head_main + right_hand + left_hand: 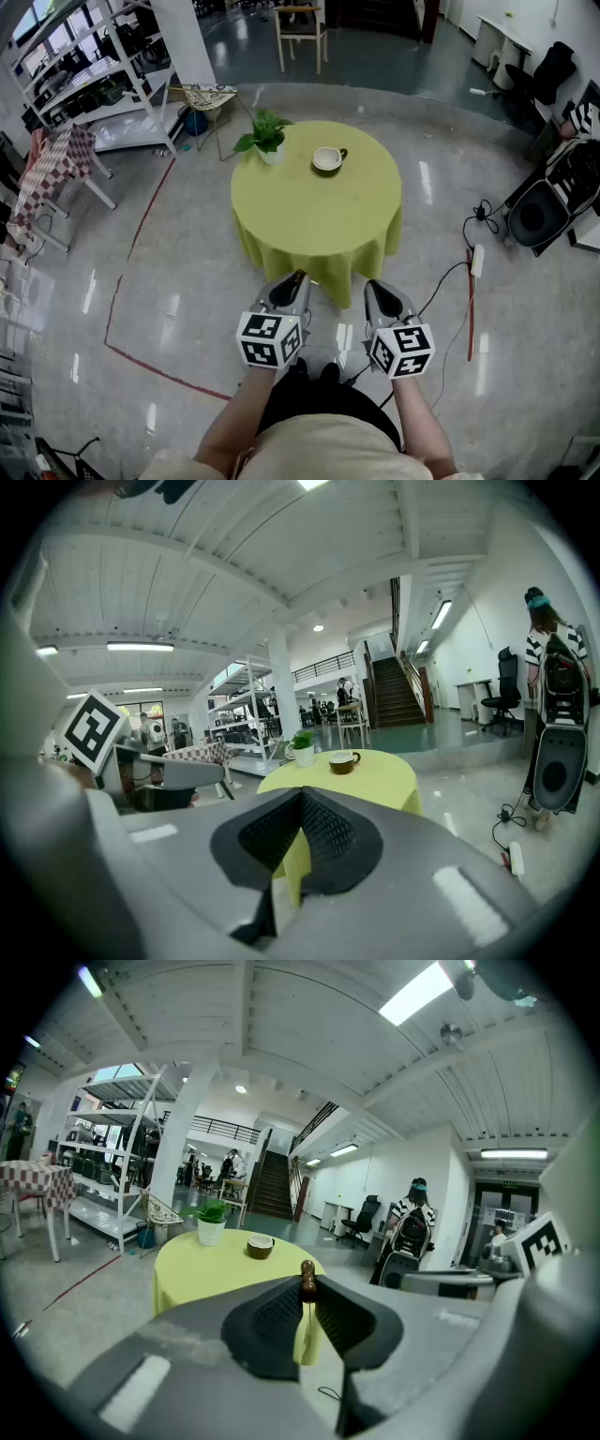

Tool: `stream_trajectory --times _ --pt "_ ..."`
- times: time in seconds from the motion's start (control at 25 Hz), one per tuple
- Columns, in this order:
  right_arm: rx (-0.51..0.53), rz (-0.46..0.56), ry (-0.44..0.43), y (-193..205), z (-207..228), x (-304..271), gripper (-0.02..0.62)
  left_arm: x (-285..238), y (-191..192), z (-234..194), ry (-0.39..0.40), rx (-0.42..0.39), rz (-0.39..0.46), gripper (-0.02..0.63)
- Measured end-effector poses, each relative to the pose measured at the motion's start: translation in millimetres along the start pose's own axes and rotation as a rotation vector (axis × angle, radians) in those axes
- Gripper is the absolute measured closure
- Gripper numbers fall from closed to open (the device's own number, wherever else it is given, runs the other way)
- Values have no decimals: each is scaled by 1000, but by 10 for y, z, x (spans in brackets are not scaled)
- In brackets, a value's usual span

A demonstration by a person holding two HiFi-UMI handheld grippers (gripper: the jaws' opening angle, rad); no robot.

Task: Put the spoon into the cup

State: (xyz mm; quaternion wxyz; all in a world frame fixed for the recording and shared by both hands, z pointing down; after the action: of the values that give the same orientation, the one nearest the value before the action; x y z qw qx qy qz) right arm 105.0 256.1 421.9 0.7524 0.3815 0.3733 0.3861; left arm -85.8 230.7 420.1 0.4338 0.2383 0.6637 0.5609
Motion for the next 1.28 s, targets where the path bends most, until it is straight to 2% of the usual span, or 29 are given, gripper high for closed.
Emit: stream_trajectory --times 0.32,0.8,1.28 --pt "8 -19 -20 59 38 40 595 6 62 97 -6 62 -1 563" --pt "-60 -3 -45 -30 187 -99 595 -155 -41 -2 -41 43 2 563" --pt "-88 3 -30 -213 315 -450 595 -552 -121 -239 -20 49 -7 563"
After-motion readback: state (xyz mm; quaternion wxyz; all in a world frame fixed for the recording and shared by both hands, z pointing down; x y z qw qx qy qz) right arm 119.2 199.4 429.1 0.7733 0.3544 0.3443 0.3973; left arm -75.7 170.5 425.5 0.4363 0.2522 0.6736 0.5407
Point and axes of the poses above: the fingertips, and each gripper's own axes: x backward along the fingers, z to its right, y out of its underside, the point moved 6 cm from there along x, backward along the fingers, and after that the axes turned 15 degrees about -x, right-handed, at the moved point
